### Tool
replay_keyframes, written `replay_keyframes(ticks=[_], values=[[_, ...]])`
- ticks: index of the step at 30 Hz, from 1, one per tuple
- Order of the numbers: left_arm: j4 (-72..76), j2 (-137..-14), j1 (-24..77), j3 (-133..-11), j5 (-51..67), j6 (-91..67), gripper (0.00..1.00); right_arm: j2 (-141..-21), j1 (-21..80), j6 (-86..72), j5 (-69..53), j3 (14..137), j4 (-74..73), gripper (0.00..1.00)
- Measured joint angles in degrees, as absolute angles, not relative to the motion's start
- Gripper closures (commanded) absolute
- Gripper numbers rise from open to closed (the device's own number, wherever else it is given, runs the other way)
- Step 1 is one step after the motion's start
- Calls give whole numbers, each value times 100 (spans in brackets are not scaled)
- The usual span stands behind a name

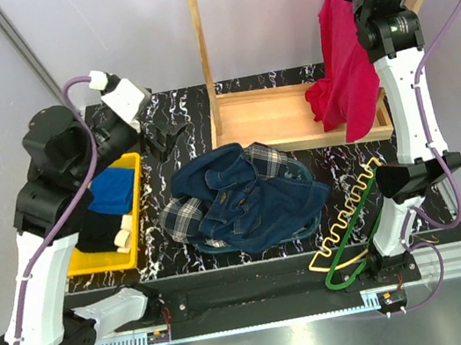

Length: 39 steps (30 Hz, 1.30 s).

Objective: Remove the skirt from the hanger

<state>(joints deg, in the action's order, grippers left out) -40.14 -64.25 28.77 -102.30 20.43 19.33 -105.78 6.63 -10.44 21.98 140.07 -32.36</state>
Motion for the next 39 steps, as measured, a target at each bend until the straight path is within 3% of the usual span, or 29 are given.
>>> replay_keyframes(ticks=[3, 13, 15, 17, 20, 21, 25, 39], values=[[-4119, -6423, 2851, -10073, 2016, 1861, 1, -10669, 637, -1009, 2204, 14112, -3234, 39], [-4062, -6239, 2709, -10151, 1949, 1614, 1, -10593, 596, -1028, 2359, 13729, -3153, 40], [-4060, -6276, 2683, -10248, 1946, 1533, 1, -10571, 576, -1028, 2399, 13535, -3118, 44], [-4040, -6324, 2665, -10409, 1946, 1450, 1, -10560, 541, -1033, 2434, 13351, -3013, 51], [-3940, -6311, 2624, -10519, 1946, 1391, 1, -10549, 502, -1083, 2436, 13218, -2978, 74], [-3929, -6292, 2611, -10519, 1946, 1389, 1, -10549, 486, -1116, 2427, 13211, -2995, 87], [-3865, -6064, 2539, -10256, 1942, 1389, 1, -10549, 482, -1192, 2276, 13292, -3074, 100], [-3754, -6169, 2427, -10022, 2051, 1297, 1, -10940, 405, -1192, 1286, 15325, -4322, 100]])
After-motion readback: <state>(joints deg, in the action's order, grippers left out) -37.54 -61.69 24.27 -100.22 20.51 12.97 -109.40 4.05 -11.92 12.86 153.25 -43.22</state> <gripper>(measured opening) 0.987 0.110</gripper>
